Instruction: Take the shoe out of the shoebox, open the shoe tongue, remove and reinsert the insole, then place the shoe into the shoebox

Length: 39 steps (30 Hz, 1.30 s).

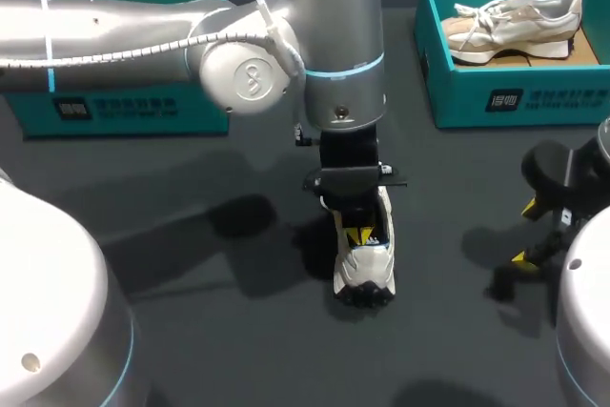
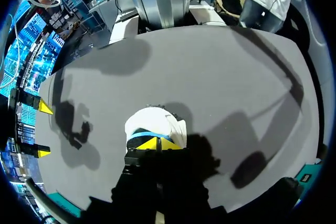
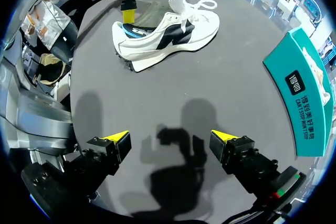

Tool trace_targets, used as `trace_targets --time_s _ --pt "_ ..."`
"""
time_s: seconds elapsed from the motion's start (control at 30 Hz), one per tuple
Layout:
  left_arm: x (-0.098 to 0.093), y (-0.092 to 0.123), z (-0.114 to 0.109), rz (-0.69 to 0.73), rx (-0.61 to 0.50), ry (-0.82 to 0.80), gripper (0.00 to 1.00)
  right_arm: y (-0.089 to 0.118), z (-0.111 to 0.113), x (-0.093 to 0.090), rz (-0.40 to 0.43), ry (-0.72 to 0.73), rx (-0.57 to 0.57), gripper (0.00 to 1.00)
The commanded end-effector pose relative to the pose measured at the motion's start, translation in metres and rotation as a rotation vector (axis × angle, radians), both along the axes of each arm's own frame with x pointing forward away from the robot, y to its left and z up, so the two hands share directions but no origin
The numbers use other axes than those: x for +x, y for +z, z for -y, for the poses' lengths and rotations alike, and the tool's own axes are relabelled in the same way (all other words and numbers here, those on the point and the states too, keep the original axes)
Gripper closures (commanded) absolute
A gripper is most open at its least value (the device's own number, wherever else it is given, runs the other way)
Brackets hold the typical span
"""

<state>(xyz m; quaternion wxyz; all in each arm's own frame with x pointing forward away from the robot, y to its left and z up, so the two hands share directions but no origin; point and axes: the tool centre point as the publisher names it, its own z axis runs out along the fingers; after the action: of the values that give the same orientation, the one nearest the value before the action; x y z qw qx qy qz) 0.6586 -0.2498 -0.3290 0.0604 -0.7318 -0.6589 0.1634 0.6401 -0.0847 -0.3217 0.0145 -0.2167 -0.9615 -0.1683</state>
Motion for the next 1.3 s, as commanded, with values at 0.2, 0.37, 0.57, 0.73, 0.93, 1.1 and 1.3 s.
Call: trace_targets --time_s 0.2,0.37,0.57,0.73,0.93,1.1,1.3 --pt "-0.004 -0.043 0.011 -0.05 0.011 0.052 1.0 0.0 0.0 -0.002 0.002 0.0 -0.001 0.0" --pt "0.0 -0.059 0.011 -0.037 0.033 0.089 1.0 0.0 0.0 -0.002 0.002 0.0 -0.001 0.0" --pt "0.005 -0.041 0.009 0.007 -0.022 0.121 1.0 0.0 0.0 -0.002 0.002 0.0 -0.001 0.0" --pt "-0.002 -0.028 0.016 0.027 -0.066 0.109 1.0 0.0 0.0 -0.002 0.002 0.0 -0.001 0.0" --pt "-0.01 -0.044 0.031 0.031 -0.056 0.1 1.0 0.0 0.0 -0.002 0.002 0.0 -0.001 0.0" --pt "-0.007 -0.068 0.035 0.043 0.0 0.097 1.0 0.0 0.0 -0.002 0.002 0.0 -0.001 0.0" --pt "0.013 -0.082 0.026 0.099 0.052 0.142 1.0 0.0 0.0 -0.002 0.002 0.0 -0.001 0.0"
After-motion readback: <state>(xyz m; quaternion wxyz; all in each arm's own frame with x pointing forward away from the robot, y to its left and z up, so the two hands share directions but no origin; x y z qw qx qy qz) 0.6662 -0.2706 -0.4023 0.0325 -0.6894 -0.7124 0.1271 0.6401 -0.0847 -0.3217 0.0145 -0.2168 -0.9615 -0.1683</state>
